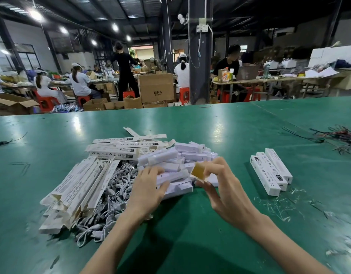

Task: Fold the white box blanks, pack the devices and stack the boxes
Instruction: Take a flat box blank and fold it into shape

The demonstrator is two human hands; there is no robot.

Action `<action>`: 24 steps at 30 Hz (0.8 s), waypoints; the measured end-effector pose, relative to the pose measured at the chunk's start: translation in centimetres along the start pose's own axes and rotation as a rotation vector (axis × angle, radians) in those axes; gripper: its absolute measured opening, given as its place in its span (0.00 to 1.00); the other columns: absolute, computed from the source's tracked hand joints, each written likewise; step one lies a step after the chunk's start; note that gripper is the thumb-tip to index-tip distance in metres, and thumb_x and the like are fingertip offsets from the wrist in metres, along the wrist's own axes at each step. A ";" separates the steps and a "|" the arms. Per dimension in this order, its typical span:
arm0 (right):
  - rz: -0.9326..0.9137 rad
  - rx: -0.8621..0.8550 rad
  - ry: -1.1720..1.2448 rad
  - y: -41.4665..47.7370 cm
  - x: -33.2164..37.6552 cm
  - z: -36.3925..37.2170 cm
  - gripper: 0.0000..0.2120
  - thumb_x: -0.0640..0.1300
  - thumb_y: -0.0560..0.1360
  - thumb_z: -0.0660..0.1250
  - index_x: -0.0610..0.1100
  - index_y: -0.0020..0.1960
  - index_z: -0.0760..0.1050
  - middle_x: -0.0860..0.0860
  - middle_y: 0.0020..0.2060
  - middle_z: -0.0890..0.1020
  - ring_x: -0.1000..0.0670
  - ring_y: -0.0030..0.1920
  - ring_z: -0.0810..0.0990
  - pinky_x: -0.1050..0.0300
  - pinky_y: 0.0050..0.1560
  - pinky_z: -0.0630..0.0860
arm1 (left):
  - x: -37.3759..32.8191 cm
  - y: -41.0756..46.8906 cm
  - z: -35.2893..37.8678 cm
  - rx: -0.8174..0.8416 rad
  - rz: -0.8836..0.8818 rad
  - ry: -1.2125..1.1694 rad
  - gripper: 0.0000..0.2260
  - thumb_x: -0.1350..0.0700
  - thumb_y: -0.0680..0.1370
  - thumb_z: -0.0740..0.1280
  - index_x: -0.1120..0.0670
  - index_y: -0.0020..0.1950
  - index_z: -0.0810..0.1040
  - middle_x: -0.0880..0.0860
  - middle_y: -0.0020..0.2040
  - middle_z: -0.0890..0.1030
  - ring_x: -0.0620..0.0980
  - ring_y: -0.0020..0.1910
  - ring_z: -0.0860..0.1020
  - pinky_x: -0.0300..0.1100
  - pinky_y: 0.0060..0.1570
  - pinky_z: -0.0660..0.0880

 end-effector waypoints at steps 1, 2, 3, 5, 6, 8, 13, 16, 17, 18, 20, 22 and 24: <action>-0.015 -0.008 0.003 0.0 0.1 0.0 0.15 0.34 0.76 0.63 0.46 0.58 0.63 0.55 0.48 0.67 0.53 0.49 0.77 0.50 0.48 0.77 | 0.7 0.0 0.9 0.110 -0.021 0.121 0.15 0.44 0.78 0.65 0.50 0.60 0.73 0.50 0.60 0.74 0.49 0.60 0.69 0.46 0.64 0.65; -0.033 -0.021 0.005 -0.1 0.3 -0.1 0.13 0.35 0.77 0.62 0.44 0.58 0.64 0.57 0.49 0.66 0.59 0.55 0.75 0.55 0.54 0.76 | 1.1 -0.2 1.5 0.185 -0.042 0.180 0.18 0.41 0.77 0.65 0.50 0.61 0.73 0.50 0.61 0.73 0.49 0.61 0.69 0.46 0.65 0.64; -0.045 -0.034 0.007 -0.1 0.4 -0.2 0.12 0.36 0.77 0.63 0.43 0.58 0.64 0.58 0.49 0.65 0.61 0.56 0.74 0.61 0.56 0.75 | 1.2 -0.3 1.8 0.222 -0.054 0.195 0.20 0.38 0.76 0.65 0.49 0.61 0.72 0.49 0.61 0.72 0.49 0.62 0.69 0.47 0.65 0.64; -0.046 -0.061 0.004 0.1 0.5 -0.4 0.14 0.35 0.76 0.64 0.45 0.57 0.64 0.57 0.48 0.65 0.57 0.48 0.74 0.65 0.48 0.74 | 0.8 -0.3 1.8 0.206 -0.012 0.171 0.21 0.37 0.73 0.67 0.48 0.59 0.74 0.49 0.60 0.71 0.49 0.62 0.69 0.46 0.64 0.65; -0.049 -0.076 -0.008 0.1 0.5 -0.6 0.16 0.34 0.75 0.65 0.46 0.56 0.64 0.56 0.46 0.65 0.57 0.42 0.71 0.64 0.42 0.73 | 0.4 -0.3 1.7 0.190 0.026 0.158 0.20 0.37 0.73 0.68 0.48 0.58 0.74 0.48 0.59 0.71 0.49 0.61 0.69 0.45 0.63 0.65; -0.052 -0.095 -0.030 0.1 0.6 -0.8 0.16 0.33 0.74 0.66 0.46 0.55 0.63 0.54 0.44 0.66 0.55 0.38 0.68 0.60 0.36 0.73 | -0.3 -0.4 1.6 0.165 0.095 0.150 0.18 0.39 0.72 0.70 0.49 0.56 0.76 0.48 0.56 0.71 0.48 0.59 0.69 0.43 0.62 0.66; -0.003 -0.109 -0.036 -0.1 0.3 -0.9 0.15 0.35 0.74 0.66 0.45 0.54 0.63 0.50 0.42 0.68 0.51 0.35 0.72 0.48 0.31 0.76 | -1.4 -0.9 1.3 0.135 0.193 0.154 0.11 0.46 0.73 0.71 0.50 0.50 0.75 0.47 0.50 0.75 0.47 0.53 0.73 0.38 0.48 0.68; -0.046 -0.084 -0.032 0.0 0.7 -0.7 0.16 0.33 0.75 0.66 0.45 0.56 0.63 0.51 0.45 0.68 0.55 0.38 0.73 0.54 0.35 0.77 | -1.7 -0.9 1.5 0.145 0.242 0.199 0.10 0.48 0.74 0.70 0.50 0.50 0.74 0.47 0.50 0.76 0.47 0.52 0.71 0.37 0.48 0.66; -0.073 -0.063 -0.027 0.0 1.0 -0.5 0.16 0.33 0.75 0.66 0.45 0.56 0.63 0.52 0.47 0.68 0.57 0.39 0.72 0.58 0.38 0.76 | -1.9 -0.9 1.5 0.142 0.259 0.198 0.09 0.49 0.75 0.70 0.50 0.50 0.73 0.47 0.51 0.76 0.47 0.53 0.71 0.37 0.51 0.66; -0.094 -0.041 -0.022 0.0 1.1 -0.3 0.16 0.32 0.75 0.65 0.45 0.56 0.63 0.52 0.48 0.68 0.57 0.41 0.73 0.61 0.41 0.75 | -2.0 -0.9 1.3 0.136 0.263 0.175 0.08 0.50 0.75 0.69 0.50 0.50 0.73 0.48 0.51 0.76 0.47 0.53 0.71 0.37 0.52 0.66; -0.108 -0.007 -0.021 0.0 1.2 0.1 0.16 0.32 0.76 0.66 0.44 0.56 0.63 0.49 0.51 0.70 0.51 0.41 0.75 0.57 0.43 0.75 | -2.4 -0.7 0.3 0.103 0.231 0.063 0.07 0.52 0.77 0.68 0.52 0.50 0.72 0.49 0.51 0.76 0.46 0.50 0.71 0.36 0.53 0.68; -0.110 0.014 -0.023 -0.1 1.2 0.3 0.14 0.33 0.77 0.65 0.44 0.55 0.63 0.46 0.52 0.73 0.48 0.42 0.74 0.52 0.43 0.75 | -2.9 -0.4 -2.3 -0.007 0.176 -0.120 0.07 0.56 0.77 0.69 0.52 0.49 0.71 0.48 0.48 0.76 0.41 0.46 0.74 0.34 0.49 0.71; -0.120 0.023 -0.030 -0.1 1.2 0.4 0.13 0.34 0.78 0.66 0.43 0.55 0.64 0.45 0.54 0.76 0.47 0.45 0.76 0.49 0.45 0.75 | -3.5 -0.5 -5.6 -0.173 0.146 -0.330 0.08 0.61 0.76 0.69 0.51 0.48 0.72 0.47 0.46 0.76 0.40 0.44 0.76 0.31 0.44 0.73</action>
Point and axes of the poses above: each hand's wrist, its own y-axis towards the middle knuckle, its own z-axis out of the palm, x = y × z, the point moved 8 cm from there along y, towards the middle knuckle
